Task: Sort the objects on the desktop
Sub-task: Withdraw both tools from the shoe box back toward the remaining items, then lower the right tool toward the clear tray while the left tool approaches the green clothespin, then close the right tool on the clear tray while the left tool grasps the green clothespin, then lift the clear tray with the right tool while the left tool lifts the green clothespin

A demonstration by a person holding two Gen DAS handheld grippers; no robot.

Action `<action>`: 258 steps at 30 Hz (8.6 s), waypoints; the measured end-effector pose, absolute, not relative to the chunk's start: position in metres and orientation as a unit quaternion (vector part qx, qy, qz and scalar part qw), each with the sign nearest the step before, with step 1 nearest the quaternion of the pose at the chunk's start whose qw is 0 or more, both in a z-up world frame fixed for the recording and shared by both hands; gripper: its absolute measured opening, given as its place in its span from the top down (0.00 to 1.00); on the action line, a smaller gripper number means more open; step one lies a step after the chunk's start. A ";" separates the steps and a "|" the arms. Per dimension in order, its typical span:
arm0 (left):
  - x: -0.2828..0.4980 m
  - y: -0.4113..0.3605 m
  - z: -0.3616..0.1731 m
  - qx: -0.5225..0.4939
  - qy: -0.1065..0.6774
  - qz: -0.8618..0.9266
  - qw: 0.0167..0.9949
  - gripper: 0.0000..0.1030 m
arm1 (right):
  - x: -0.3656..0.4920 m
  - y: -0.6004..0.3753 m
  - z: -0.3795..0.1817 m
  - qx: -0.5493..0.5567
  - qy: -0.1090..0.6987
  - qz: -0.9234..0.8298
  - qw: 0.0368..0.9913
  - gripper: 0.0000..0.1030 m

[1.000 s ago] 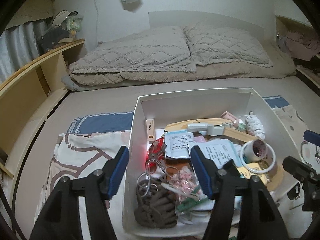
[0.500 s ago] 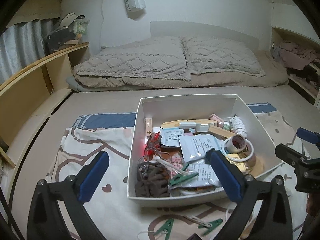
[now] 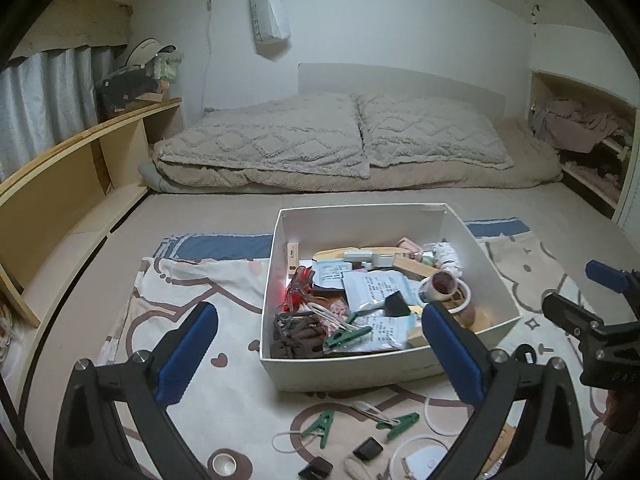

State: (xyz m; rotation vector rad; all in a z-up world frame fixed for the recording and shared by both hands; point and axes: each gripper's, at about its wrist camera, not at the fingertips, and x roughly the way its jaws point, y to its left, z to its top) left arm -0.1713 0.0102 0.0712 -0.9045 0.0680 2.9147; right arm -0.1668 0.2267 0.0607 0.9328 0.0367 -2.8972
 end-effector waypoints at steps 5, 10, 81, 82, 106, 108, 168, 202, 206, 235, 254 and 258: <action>-0.150 0.010 0.081 -0.289 0.018 0.956 0.050 0.00 | -0.144 0.229 0.071 0.291 0.012 -0.955 0.050 0.00; -0.129 0.006 0.088 -0.280 0.017 0.959 0.049 0.00 | -0.120 0.230 0.079 0.275 0.018 -0.960 0.050 0.00; -0.044 -0.004 -0.036 -0.338 0.002 0.939 0.057 0.00 | -0.030 0.240 -0.050 0.348 0.001 -0.937 0.029 0.00; -0.044 -0.003 -0.037 -0.339 0.002 0.939 0.058 0.00 | -0.030 0.240 -0.051 0.350 0.001 -0.936 0.029 0.00; -0.053 0.016 -0.065 -0.373 0.013 0.925 0.075 0.00 | -0.038 0.245 -0.079 0.410 -0.023 -0.911 0.037 0.00; -0.054 0.016 -0.069 -0.378 0.011 0.923 0.072 0.00 | -0.038 0.245 -0.081 0.413 -0.022 -0.910 0.036 0.00; -0.098 0.014 -0.121 -0.452 0.006 0.889 0.071 0.74 | -0.056 0.248 -0.116 0.487 -0.037 -0.872 0.028 0.00; -0.062 0.002 -0.113 -0.473 -0.013 0.878 0.075 0.51 | -0.043 0.203 -0.115 0.492 0.011 -0.859 0.138 0.05; -0.068 0.000 -0.115 -0.470 0.006 0.881 0.048 0.48 | -0.037 0.198 -0.111 0.491 0.003 -0.858 0.150 0.08; -0.065 -0.003 -0.115 -0.466 -0.003 0.883 0.050 0.70 | -0.052 0.201 -0.116 0.484 0.008 -0.867 0.117 0.24; -0.055 0.003 -0.098 -0.442 0.006 0.895 0.059 0.70 | -0.052 0.211 -0.106 0.466 -0.017 -0.878 0.105 0.24; -0.054 0.003 -0.096 -0.440 0.005 0.896 0.061 0.70 | -0.053 0.211 -0.105 0.466 -0.019 -0.878 0.106 0.24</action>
